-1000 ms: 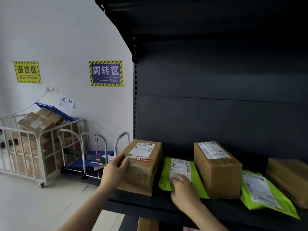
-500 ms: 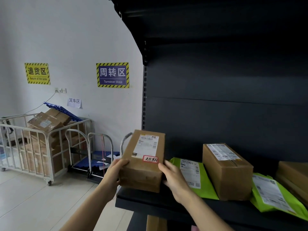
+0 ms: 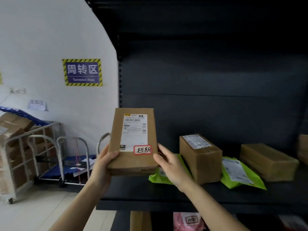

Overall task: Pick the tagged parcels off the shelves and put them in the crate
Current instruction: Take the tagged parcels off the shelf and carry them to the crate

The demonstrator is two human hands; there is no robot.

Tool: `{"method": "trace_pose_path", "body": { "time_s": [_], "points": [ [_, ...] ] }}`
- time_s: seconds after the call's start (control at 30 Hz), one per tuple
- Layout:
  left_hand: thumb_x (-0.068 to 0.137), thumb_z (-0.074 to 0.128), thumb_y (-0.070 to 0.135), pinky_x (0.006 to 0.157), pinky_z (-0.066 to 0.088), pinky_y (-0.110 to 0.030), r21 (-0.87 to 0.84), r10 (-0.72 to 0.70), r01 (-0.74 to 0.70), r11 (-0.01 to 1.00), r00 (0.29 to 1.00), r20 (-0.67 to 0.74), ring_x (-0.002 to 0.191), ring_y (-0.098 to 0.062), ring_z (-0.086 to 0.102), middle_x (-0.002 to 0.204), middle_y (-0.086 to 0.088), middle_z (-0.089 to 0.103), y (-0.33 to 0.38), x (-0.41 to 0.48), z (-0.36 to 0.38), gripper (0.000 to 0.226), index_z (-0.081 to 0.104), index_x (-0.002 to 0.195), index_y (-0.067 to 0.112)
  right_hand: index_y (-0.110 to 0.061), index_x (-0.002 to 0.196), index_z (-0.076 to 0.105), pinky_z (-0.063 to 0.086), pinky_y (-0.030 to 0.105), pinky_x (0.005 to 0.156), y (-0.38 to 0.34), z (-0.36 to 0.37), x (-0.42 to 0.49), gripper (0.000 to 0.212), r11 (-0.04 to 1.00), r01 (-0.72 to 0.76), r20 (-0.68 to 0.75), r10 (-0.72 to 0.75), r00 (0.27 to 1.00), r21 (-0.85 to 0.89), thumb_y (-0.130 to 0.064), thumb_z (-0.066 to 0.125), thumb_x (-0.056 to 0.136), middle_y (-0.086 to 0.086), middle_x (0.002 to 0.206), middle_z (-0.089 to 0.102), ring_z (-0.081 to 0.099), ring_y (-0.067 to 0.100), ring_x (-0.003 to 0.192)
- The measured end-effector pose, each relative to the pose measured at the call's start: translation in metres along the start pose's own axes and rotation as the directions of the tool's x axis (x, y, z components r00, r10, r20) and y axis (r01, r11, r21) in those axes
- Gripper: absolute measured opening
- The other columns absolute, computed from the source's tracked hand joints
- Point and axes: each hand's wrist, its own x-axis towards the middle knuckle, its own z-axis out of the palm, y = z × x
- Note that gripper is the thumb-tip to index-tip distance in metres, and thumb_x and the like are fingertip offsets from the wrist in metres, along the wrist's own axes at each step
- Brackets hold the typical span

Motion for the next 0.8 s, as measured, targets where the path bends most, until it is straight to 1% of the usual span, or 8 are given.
{"method": "trace_pose_path", "body": {
  "time_s": [0.13,0.2,0.3,0.4,0.47,0.53,0.73,0.8],
  "points": [
    [0.070,0.058,0.027,0.068,0.047,-0.033,-0.059,0.051,-0.054,0.997,0.997,-0.051,0.084,-0.015,0.067,0.103,0.001,0.072,-0.020,0.007,0.015,0.047,0.061,0.117,0.029,-0.020,0.131,0.052,0.040,-0.002,0.078,0.002,-0.047,-0.018,0.040,0.978,0.097,-0.288,-0.148,0.946,-0.182,-0.028,0.056,0.091,-0.022,0.115,0.054,0.052,-0.021,0.099],
    [0.071,0.057,0.025,0.068,0.050,-0.034,-0.082,0.029,-0.034,0.996,0.998,-0.057,0.084,-0.016,0.066,0.101,0.002,0.073,-0.030,0.005,0.020,0.045,0.062,0.115,0.030,-0.013,0.118,0.062,0.041,-0.001,0.074,0.013,-0.085,-0.033,0.028,0.946,0.088,-0.488,-0.238,0.840,-0.311,-0.019,0.057,0.091,-0.015,0.103,0.062,0.060,-0.009,0.094],
    [0.081,0.052,0.018,0.060,0.055,-0.030,-0.107,-0.019,0.014,0.994,0.998,-0.052,0.077,-0.014,0.067,0.096,0.003,0.073,-0.040,0.001,0.027,0.036,0.063,0.113,0.028,-0.005,0.111,0.064,0.042,0.013,0.078,0.050,-0.139,-0.051,0.023,0.847,-0.146,-0.610,-0.237,0.756,-0.511,-0.010,0.057,0.090,0.007,0.107,0.067,0.063,0.021,0.099],
    [0.072,0.055,0.023,0.064,0.051,-0.032,-0.092,-0.036,0.031,0.995,0.998,-0.049,0.079,-0.014,0.067,0.099,0.002,0.073,-0.043,-0.004,0.039,0.041,0.064,0.113,0.027,-0.008,0.129,0.053,0.037,0.025,0.093,0.093,-0.169,-0.059,0.043,0.655,-0.352,-0.486,-0.028,0.873,-0.669,-0.026,0.058,0.090,0.011,0.133,0.054,0.048,0.027,0.125],
    [0.069,0.056,0.026,0.068,0.049,-0.034,-0.088,-0.046,0.041,0.995,0.997,-0.058,0.085,-0.017,0.066,0.103,0.001,0.073,-0.045,-0.007,0.048,0.046,0.063,0.115,0.027,-0.019,0.144,0.033,0.028,0.031,0.109,0.119,-0.178,-0.063,0.064,0.465,-0.387,-0.353,0.162,0.921,-0.796,-0.049,0.050,0.090,0.005,0.153,0.028,0.023,0.023,0.141],
    [0.069,0.057,0.027,0.068,0.049,-0.034,-0.077,-0.056,0.050,0.996,0.996,-0.076,0.087,-0.020,0.065,0.102,0.002,0.073,-0.048,-0.012,0.057,0.048,0.062,0.116,0.030,-0.025,0.146,0.025,0.026,0.034,0.113,0.136,-0.184,-0.066,0.063,0.348,-0.358,-0.305,0.198,0.931,-0.867,-0.054,0.041,0.092,0.000,0.157,0.018,0.015,0.019,0.144],
    [0.072,0.057,0.028,0.073,0.051,-0.033,-0.028,-0.011,0.007,1.000,0.992,-0.125,0.090,-0.019,0.067,0.107,0.000,0.072,-0.064,-0.039,0.090,0.046,0.062,0.117,0.027,-0.027,0.143,0.034,0.036,0.029,0.106,0.151,-0.219,-0.079,0.044,0.349,-0.297,-0.285,0.086,0.955,-0.889,-0.031,0.034,0.099,-0.003,0.149,0.035,0.030,0.018,0.137],
    [0.079,0.053,0.023,0.066,0.056,-0.028,-0.032,0.003,-0.008,0.999,0.990,-0.144,0.085,-0.016,0.069,0.107,0.000,0.072,-0.069,-0.051,0.105,0.040,0.062,0.118,0.026,-0.025,0.143,0.034,0.034,0.030,0.107,0.153,-0.230,-0.083,0.044,0.366,-0.273,-0.253,0.100,0.962,-0.890,-0.031,0.033,0.099,0.000,0.150,0.034,0.030,0.019,0.137]
  ]
}}
